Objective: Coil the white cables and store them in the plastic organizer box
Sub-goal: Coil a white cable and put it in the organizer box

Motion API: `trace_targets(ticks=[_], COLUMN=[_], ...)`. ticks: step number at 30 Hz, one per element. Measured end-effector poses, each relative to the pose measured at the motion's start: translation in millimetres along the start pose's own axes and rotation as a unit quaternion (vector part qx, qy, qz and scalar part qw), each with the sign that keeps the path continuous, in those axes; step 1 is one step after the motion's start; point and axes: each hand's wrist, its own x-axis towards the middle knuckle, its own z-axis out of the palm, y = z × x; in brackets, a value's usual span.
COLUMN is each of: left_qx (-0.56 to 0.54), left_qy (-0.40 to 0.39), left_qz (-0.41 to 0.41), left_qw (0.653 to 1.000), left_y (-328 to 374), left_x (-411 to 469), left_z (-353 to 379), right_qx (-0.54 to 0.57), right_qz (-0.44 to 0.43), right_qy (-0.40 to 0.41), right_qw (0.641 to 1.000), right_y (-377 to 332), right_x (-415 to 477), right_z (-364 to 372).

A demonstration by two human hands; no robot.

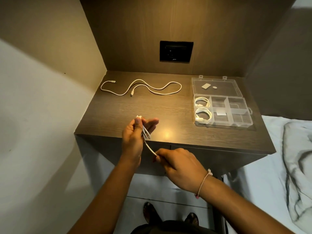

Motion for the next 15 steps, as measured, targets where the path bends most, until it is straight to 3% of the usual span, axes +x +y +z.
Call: trace_targets(ticks=[5, 11, 15], left_qx=[0.223, 0.217, 0.24], left_qy=[-0.083, -0.126, -0.071], left_qz=[0.035, -0.02, -0.007], left_qw=[0.971, 0.968, 0.968], left_y=[-18, -17, -19], left_x=[-17, -32, -33], left_z=[-3, 6, 12], right_qx=[-0.118, -0.139, -0.093], right_qz=[-0.048, -0.077, -0.093], right_qy=[0.063, 0.099, 0.102], right_qw=[0.99, 0.982, 0.986], right_y=[5, 12, 17], right_x=[11, 17, 12], right_z=[-48, -66, -57])
